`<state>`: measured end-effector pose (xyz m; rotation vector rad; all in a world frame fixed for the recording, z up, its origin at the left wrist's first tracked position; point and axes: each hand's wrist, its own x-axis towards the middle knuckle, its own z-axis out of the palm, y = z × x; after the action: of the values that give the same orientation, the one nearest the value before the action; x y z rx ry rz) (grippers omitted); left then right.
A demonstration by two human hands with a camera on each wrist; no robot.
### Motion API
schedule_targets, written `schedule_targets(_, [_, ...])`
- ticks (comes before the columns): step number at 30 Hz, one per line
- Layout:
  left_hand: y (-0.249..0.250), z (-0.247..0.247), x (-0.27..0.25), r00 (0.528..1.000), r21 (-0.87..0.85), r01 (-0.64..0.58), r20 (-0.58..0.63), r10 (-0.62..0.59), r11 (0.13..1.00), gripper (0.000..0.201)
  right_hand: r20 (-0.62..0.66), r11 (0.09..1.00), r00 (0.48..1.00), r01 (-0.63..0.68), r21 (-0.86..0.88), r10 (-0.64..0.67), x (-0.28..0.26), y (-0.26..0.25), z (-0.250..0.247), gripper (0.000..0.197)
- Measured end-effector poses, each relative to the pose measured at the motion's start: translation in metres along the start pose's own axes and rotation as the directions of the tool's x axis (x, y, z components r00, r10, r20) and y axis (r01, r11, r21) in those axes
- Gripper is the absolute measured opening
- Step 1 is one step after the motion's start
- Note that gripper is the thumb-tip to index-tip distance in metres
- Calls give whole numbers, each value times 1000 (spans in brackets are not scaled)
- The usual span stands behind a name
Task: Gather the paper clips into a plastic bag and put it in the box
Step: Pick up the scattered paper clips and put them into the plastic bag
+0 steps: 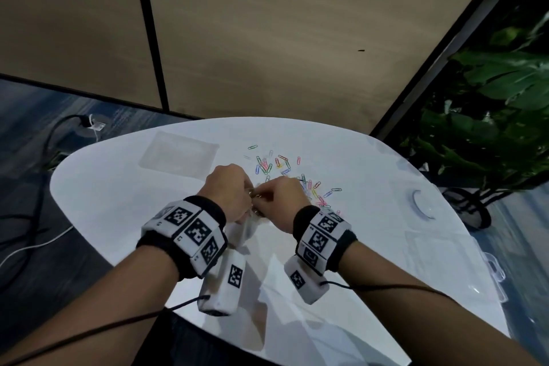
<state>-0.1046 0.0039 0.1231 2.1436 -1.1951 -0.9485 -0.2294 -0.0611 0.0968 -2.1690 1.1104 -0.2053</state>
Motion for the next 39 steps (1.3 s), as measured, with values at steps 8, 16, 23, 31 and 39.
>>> schedule_targets(8, [-3, -5, 1, 1000, 7, 15, -22, -14, 1000, 25, 47, 931, 999, -24, 363, 8, 1, 11, -38, 27])
schedule_targets(16, [-8, -9, 2, 1000, 72, 21, -7, -21, 997, 28, 46, 757, 795, -555, -344, 604, 6, 178, -52, 104])
schedule_targets(23, [-8, -10, 2, 1000, 87, 28, -5, -27, 996, 29, -82, 820, 904, -417, -393, 420, 44, 145, -16, 49])
schedule_targets(31, [-9, -6, 7, 1000, 87, 6, -21, -5, 996, 24, -38, 809, 961, -252, -532, 274, 73, 141, 1, 43])
schedule_targets(39, [-8, -5, 7, 1000, 71, 5, -19, -4, 997, 22, -133, 863, 948, -318, -392, 289, 76, 141, -5, 21])
